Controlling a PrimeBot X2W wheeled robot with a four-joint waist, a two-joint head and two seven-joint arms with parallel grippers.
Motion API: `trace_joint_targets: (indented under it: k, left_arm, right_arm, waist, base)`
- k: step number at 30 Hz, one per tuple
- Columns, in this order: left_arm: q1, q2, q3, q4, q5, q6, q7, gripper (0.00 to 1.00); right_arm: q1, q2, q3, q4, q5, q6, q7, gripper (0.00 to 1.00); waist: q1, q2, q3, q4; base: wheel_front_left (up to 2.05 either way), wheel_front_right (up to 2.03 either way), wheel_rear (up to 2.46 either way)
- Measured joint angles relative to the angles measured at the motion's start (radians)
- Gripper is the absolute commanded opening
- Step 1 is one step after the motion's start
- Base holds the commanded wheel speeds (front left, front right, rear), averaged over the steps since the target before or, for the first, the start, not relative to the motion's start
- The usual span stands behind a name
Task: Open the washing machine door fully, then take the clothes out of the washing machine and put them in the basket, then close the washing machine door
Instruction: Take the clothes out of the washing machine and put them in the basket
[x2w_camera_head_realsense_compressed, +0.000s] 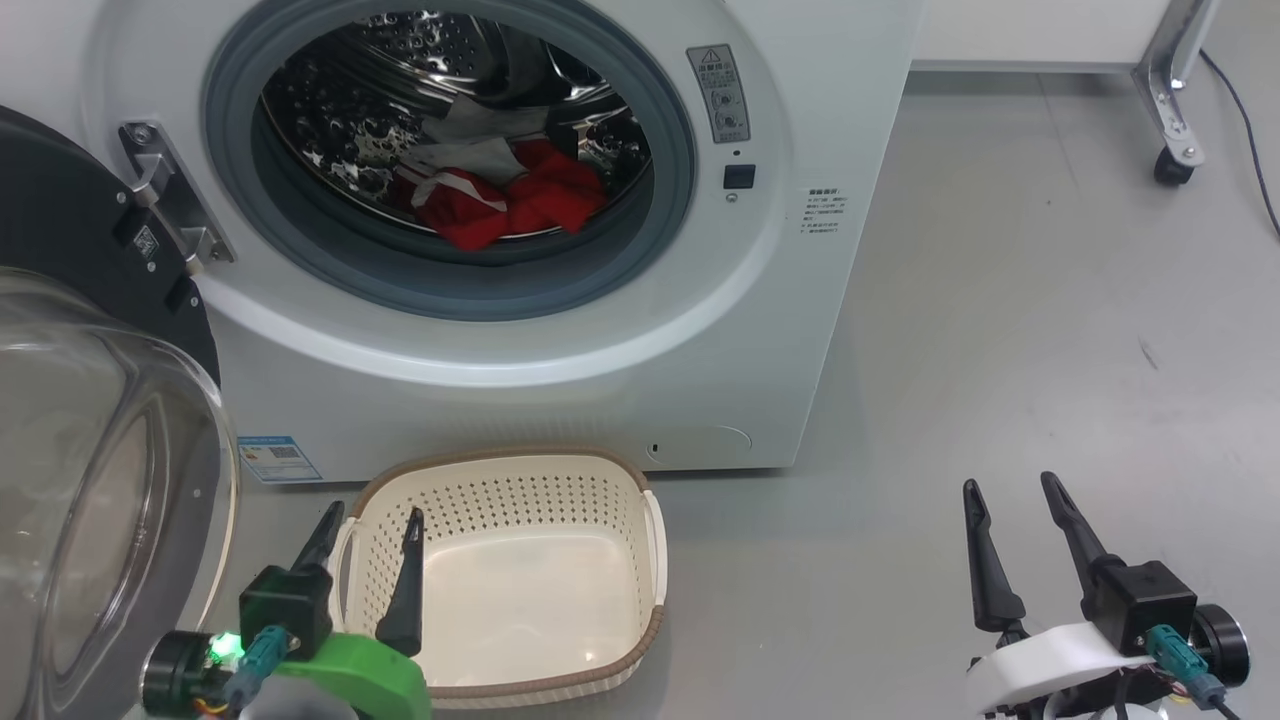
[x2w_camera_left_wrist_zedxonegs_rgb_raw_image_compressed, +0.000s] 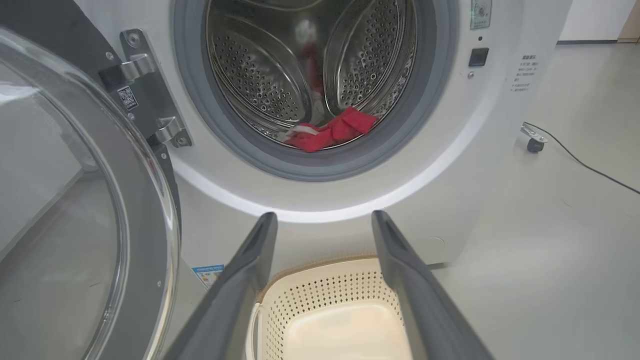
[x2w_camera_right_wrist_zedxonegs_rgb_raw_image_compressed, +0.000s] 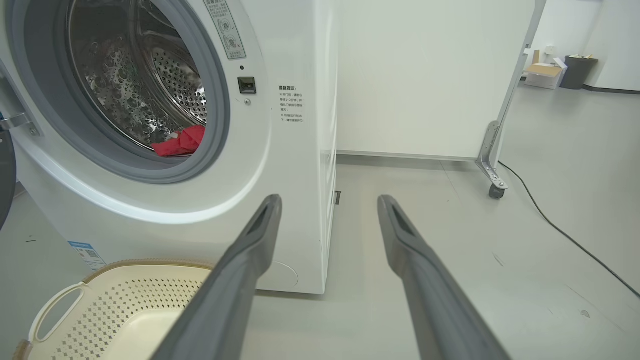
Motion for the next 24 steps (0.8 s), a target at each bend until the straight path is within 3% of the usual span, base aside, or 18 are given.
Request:
trace_joint_targets:
  k: [10,24]
  left_arm:
    - [-0.153,-0.01,-0.058,0.07,0.0,-0.041,0.076,1.0]
    - [-0.465,-0.005,-0.04,0.176,-0.05,-0.114,0.236,1.0]
  right_arm:
    - [-0.052,0.0,0.009,-0.027,-0.01,0.01,0.0,1.0]
    - [-0.163,-0.001,0.051,-0.052,-0.007,0.024,0.0,1.0]
  waist:
    - [0.0,0.0,0.099,-0.018]
    - [0.0,0.0,0.28,-0.08]
  base:
    - [0.0,0.0,0.0]
    - [0.0,0.0,0.0]
